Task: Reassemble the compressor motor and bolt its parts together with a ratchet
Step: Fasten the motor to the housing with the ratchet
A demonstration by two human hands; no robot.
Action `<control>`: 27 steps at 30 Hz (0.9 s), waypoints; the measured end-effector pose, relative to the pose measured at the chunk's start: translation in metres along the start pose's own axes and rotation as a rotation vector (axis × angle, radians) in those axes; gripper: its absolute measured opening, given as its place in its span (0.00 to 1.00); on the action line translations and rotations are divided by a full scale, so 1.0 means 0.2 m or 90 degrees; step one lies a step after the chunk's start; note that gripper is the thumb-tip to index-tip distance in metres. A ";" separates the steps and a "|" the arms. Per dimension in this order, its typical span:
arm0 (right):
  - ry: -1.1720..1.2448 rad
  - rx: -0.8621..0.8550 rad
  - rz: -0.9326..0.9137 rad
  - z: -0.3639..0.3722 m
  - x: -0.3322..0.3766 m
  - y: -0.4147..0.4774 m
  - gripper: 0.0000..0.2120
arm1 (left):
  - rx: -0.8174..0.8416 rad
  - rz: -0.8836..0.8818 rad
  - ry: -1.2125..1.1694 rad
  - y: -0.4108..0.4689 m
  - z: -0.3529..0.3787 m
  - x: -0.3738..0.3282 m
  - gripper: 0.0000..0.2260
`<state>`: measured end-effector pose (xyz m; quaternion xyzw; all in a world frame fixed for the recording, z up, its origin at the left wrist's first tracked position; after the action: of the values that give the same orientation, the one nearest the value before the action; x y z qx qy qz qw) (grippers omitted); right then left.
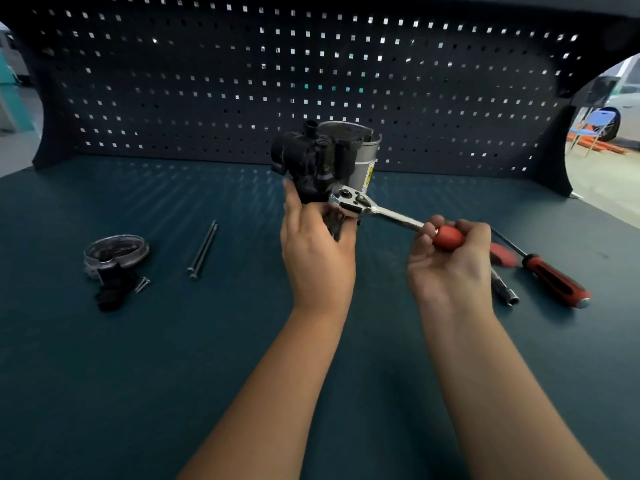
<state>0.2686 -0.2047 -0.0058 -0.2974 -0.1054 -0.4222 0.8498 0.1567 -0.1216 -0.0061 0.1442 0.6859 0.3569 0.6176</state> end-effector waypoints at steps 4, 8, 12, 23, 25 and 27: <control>0.130 -0.020 0.016 -0.09 -0.06 -0.20 0.12 | -0.001 -0.018 -0.003 0.01 0.00 0.00 0.09; 0.264 -0.037 0.068 -0.14 -0.12 -0.33 0.09 | 0.015 -0.022 -0.001 0.01 -0.01 0.00 0.09; 0.226 -0.030 0.044 -0.12 -0.08 -0.32 0.14 | 0.027 -0.009 0.006 0.01 -0.01 -0.02 0.08; -0.220 0.123 -0.011 0.25 0.06 0.20 0.10 | 0.021 0.031 0.020 0.00 0.01 -0.01 0.09; -0.243 0.143 0.006 0.28 0.05 0.24 0.07 | 0.023 0.036 0.024 0.00 0.01 -0.01 0.09; -0.225 0.131 -0.002 0.27 0.05 0.23 0.08 | 0.019 0.035 0.027 0.00 0.01 -0.01 0.09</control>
<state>0.3152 -0.1576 0.0218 -0.2783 -0.2957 -0.3520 0.8433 0.1589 -0.1219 -0.0047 0.1644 0.6999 0.3666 0.5906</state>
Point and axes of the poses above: each hand's wrist, its own y-axis towards the middle knuckle, its own z-axis out of the palm, x = y × z, the point moved 5 cm from there along y, towards the middle knuckle, and after that the axes turned 14 degrees about -x, right-handed, at the moved point
